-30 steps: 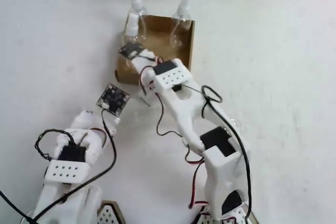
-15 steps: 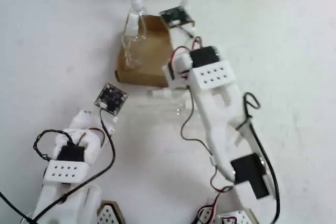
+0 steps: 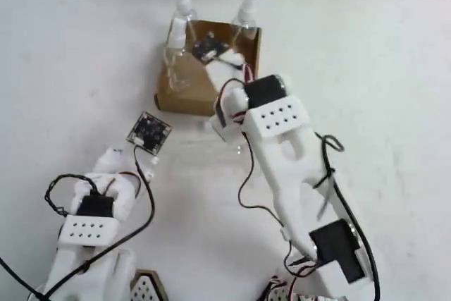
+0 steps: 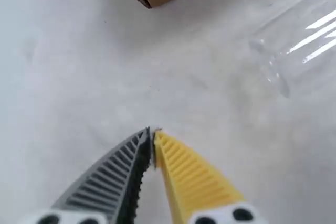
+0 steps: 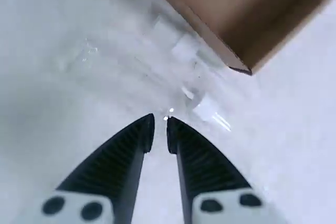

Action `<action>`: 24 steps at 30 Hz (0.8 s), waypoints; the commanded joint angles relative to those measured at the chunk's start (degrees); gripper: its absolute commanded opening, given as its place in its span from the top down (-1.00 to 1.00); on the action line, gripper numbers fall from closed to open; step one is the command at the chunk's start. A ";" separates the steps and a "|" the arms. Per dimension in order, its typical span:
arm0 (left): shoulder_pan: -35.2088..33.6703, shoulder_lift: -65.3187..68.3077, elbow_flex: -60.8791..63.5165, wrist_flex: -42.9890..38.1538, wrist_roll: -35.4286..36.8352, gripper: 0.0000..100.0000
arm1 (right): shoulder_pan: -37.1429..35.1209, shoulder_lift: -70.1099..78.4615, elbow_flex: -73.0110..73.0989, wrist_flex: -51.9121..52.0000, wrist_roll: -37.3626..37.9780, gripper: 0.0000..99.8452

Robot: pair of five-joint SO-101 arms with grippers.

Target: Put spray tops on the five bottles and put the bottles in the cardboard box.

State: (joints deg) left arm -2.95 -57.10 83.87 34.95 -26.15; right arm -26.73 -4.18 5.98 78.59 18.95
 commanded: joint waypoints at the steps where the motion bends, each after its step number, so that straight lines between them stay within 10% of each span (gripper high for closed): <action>1: -0.75 -0.13 -3.43 -0.70 -0.35 0.95 | -0.84 2.95 1.58 -7.08 6.42 0.94; 24: -0.66 -0.13 -3.43 -0.97 -0.79 0.95 | -0.84 13.67 1.93 -15.87 37.36 0.77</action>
State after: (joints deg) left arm -3.03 -57.10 83.87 34.95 -26.15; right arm -26.99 9.71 8.18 62.24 53.14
